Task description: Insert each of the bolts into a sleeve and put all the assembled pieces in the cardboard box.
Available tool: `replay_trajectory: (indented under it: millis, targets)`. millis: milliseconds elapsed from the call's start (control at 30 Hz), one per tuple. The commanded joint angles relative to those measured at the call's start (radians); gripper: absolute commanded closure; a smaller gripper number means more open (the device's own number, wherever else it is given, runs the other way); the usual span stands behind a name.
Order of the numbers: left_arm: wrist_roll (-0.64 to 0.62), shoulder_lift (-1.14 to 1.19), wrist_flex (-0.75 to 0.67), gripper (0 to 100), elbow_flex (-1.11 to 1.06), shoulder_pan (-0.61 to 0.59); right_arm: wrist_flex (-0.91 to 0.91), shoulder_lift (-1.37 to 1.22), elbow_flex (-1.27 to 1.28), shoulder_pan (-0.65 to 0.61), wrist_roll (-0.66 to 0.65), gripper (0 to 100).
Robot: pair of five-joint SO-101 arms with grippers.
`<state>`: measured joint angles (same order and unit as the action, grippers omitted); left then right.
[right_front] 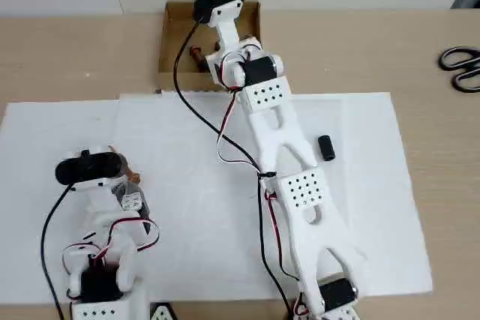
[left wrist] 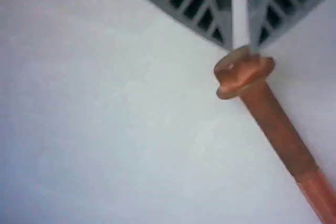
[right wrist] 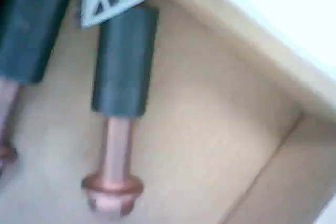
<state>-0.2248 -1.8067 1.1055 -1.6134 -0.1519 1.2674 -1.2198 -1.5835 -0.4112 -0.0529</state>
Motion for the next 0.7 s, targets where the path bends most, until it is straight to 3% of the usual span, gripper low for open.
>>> replay_trajectory:
  millis: [0, 200, 667]
  targets:
    - [0.005, -0.009, -0.011, 99, 0.01, -0.002, 0.125, 0.044, -0.098, 0.002, -0.011, 77.9]
    - [0.005, -0.009, -0.011, 99, 0.01, -0.002, 0.461, 0.2, -0.098, 0.015, -0.006, 77.9]
    - [0.003, -0.011, -0.012, 99, 0.01, -0.006, 0.487, 0.231, -0.089, 0.094, -0.006, 77.9]
